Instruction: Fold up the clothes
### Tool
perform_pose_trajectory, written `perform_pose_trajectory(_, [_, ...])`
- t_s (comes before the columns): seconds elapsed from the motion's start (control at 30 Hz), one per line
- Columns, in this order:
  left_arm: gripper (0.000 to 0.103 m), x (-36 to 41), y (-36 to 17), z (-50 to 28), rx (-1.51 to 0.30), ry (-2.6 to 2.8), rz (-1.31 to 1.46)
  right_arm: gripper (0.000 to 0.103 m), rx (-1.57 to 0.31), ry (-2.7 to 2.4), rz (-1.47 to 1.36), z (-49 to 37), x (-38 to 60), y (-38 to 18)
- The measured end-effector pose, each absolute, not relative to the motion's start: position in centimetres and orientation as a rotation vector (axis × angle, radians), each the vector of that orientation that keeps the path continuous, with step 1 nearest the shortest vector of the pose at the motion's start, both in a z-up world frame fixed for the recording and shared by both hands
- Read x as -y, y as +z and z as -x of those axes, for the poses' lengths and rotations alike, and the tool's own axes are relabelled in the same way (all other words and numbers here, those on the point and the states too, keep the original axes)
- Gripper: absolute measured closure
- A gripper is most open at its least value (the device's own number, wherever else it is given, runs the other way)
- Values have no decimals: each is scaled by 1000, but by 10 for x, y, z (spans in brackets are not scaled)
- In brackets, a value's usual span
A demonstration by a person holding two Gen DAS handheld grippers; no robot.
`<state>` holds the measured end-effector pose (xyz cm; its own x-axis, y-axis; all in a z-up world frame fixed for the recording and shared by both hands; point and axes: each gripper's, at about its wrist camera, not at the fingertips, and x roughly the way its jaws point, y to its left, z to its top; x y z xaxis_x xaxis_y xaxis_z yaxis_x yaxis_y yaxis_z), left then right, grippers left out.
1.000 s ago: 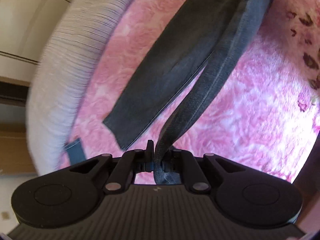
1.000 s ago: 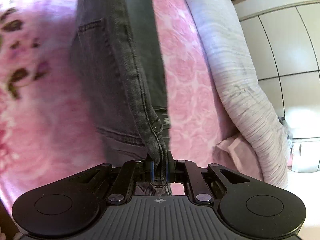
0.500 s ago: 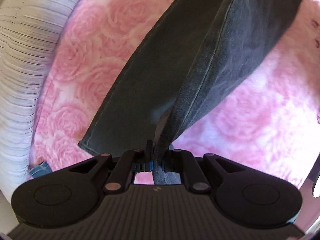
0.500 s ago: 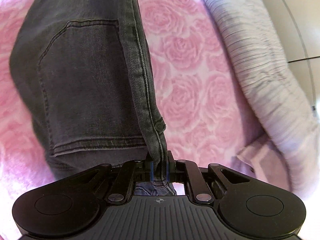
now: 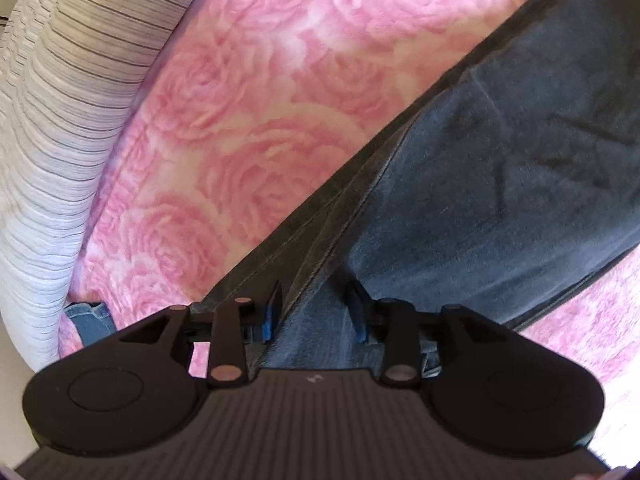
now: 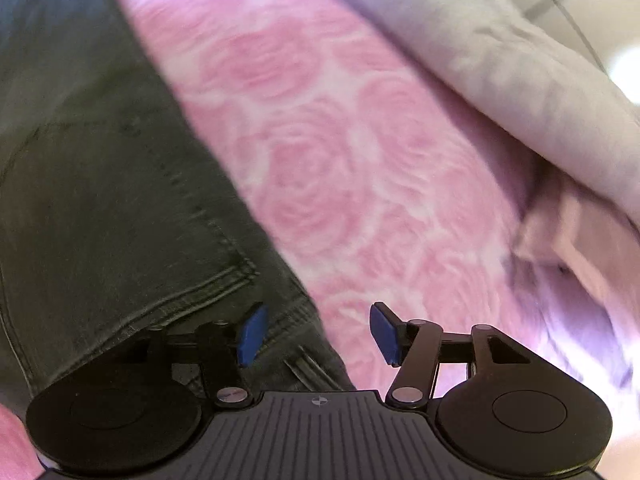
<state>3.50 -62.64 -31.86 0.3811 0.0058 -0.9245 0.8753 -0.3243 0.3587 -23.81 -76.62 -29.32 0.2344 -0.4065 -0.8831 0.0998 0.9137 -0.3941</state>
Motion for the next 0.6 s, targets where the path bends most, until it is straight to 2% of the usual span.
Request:
perform_pose_trajectory(0.2, [62, 588, -294, -31, -694, -1069, -1654, 46, -1175, -472, 190, 269, 736, -259])
perform_pose_trajectory(0.43, [58, 528, -260, -41, -635, -1024, -1630, 46, -1101, -381, 105, 278, 657, -273])
perform_pose_trajectory(0.6, [57, 494, -247, -71, -662, -977, -1582, 46, -1093, -311, 66, 287, 596, -284])
